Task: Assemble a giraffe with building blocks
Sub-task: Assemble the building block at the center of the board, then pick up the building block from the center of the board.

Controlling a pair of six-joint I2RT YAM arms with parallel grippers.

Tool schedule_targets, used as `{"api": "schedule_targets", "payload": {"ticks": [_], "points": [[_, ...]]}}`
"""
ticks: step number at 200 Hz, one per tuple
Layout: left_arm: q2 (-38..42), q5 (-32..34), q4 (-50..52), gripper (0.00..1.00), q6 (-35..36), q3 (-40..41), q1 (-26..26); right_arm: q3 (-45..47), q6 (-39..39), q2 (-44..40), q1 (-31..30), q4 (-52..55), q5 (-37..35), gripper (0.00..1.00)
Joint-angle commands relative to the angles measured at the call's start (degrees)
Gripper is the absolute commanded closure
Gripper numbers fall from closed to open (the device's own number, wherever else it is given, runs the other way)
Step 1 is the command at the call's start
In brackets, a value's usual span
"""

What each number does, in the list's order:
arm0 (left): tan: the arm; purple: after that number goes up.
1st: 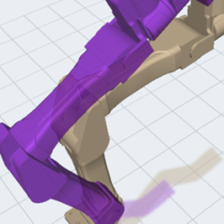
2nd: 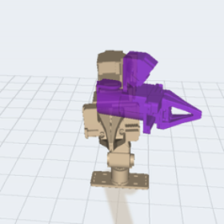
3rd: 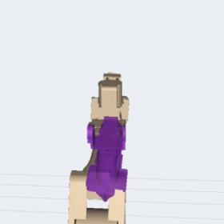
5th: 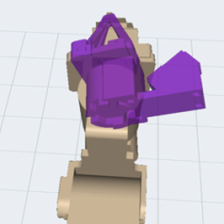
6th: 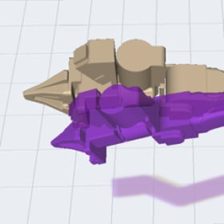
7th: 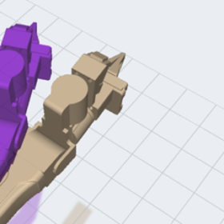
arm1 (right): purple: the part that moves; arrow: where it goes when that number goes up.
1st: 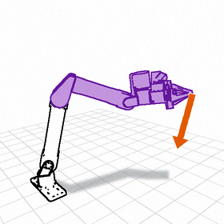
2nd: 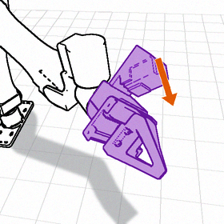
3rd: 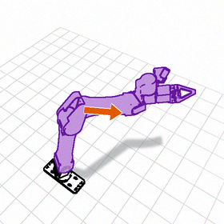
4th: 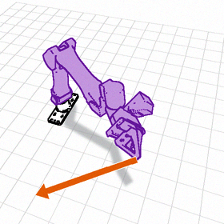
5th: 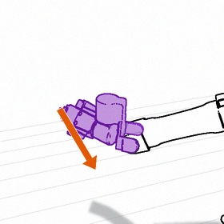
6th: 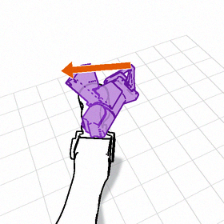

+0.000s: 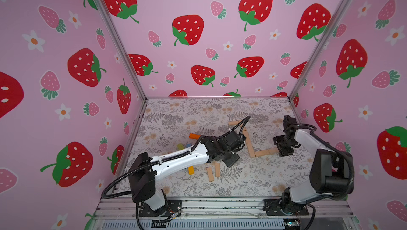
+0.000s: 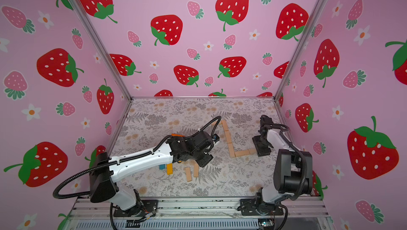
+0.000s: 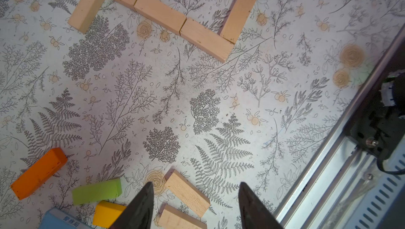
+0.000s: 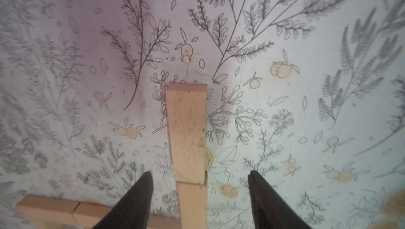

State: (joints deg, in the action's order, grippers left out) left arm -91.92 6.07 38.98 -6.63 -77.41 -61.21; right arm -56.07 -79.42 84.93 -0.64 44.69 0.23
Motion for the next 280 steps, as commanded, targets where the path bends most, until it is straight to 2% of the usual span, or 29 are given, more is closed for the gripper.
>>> {"api": "schedule_targets", "payload": {"ticks": [1, 47, 55, 59, 62, 95, 145, 180, 228, 280], "points": [[2.04, 2.14, 0.14, 0.36, -2.87, 1.40, 1.08, -0.88, 1.95, -5.54, -0.51, 6.99, -1.85, 0.26], [5.95, 4.07, 0.30, 0.31, -10.79, 5.63, 4.21, -0.58, 7.39, -16.74, -2.54, 13.62, -2.94, 0.24], [6.78, 4.13, 0.39, 0.24, -12.70, 6.83, 5.00, -0.53, 8.22, -18.07, -3.52, 14.43, -3.00, 0.24], [7.34, 4.05, 0.48, 0.15, -13.65, 7.42, 5.42, -0.53, 8.58, -18.58, -4.20, 14.89, -3.04, 0.24], [7.67, 4.04, 0.52, 0.11, -14.38, 7.95, 5.67, -0.53, 8.87, -18.98, -4.76, 15.09, -3.05, 0.24], [11.75, 4.74, 1.51, 0.07, -22.91, 13.69, 8.68, 0.14, 10.25, -21.26, -14.21, 15.45, -5.30, 0.25], [15.00, 2.84, 0.45, 0.09, -34.02, 21.86, 12.16, 2.98, 8.78, -19.71, -30.11, 11.11, -9.77, 0.27], [12.45, 0.13, -2.63, 0.17, -40.01, 25.35, 12.32, 3.85, 7.84, -16.71, -37.51, 8.40, -11.05, 0.28], [7.65, -2.38, -7.97, 0.29, -47.01, 29.90, 11.61, 4.79, 6.82, -15.83, -40.58, 6.47, -11.38, 0.29], [1.25, -2.73, -9.97, 0.31, -48.61, 28.11, 8.16, 5.01, 7.17, -16.08, -40.75, 6.64, -12.34, 0.29]]}}
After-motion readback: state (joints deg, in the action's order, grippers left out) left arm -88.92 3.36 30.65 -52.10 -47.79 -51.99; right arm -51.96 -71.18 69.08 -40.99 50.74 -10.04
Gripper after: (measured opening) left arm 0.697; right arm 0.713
